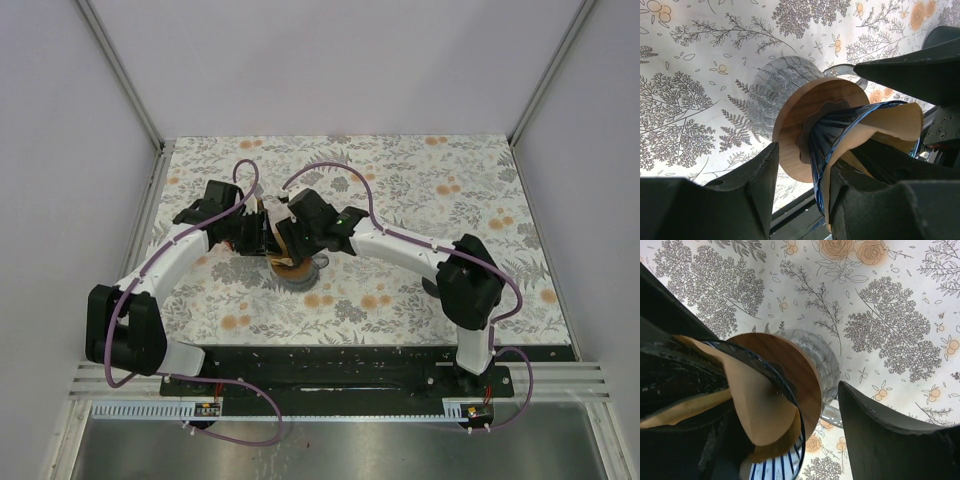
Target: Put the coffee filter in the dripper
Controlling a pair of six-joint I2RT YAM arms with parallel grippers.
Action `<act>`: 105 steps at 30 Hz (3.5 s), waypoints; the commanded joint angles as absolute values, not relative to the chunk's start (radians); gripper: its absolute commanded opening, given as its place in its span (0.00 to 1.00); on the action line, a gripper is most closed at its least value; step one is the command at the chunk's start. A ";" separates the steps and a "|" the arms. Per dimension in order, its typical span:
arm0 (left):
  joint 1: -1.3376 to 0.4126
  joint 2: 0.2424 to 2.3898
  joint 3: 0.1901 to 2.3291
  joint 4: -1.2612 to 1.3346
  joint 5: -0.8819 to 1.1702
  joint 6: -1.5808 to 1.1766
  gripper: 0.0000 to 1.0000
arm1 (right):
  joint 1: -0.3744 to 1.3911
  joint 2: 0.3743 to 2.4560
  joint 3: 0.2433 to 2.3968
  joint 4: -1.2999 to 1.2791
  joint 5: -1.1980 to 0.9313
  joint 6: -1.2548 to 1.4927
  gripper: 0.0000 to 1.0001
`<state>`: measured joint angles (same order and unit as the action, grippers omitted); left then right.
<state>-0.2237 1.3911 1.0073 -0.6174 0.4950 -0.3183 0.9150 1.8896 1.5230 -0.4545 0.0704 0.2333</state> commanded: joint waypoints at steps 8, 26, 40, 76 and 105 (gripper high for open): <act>-0.236 1.411 0.996 -0.607 0.382 -0.284 0.42 | 0.937 1.939 1.586 -0.563 0.172 0.210 0.67; -0.255 1.425 0.971 -0.561 0.313 -0.273 0.42 | 0.937 2.002 1.631 -0.626 0.195 0.225 0.61; -0.287 1.373 1.055 -0.584 0.304 -0.250 0.54 | 0.937 2.022 1.672 -0.673 0.212 0.221 0.62; -0.259 1.327 1.051 -0.606 0.325 -0.219 0.50 | 0.925 1.898 1.724 -0.667 0.152 0.187 0.70; -0.262 1.313 1.141 -0.644 0.337 -0.210 0.62 | 0.896 1.822 1.715 -0.667 0.106 0.163 0.73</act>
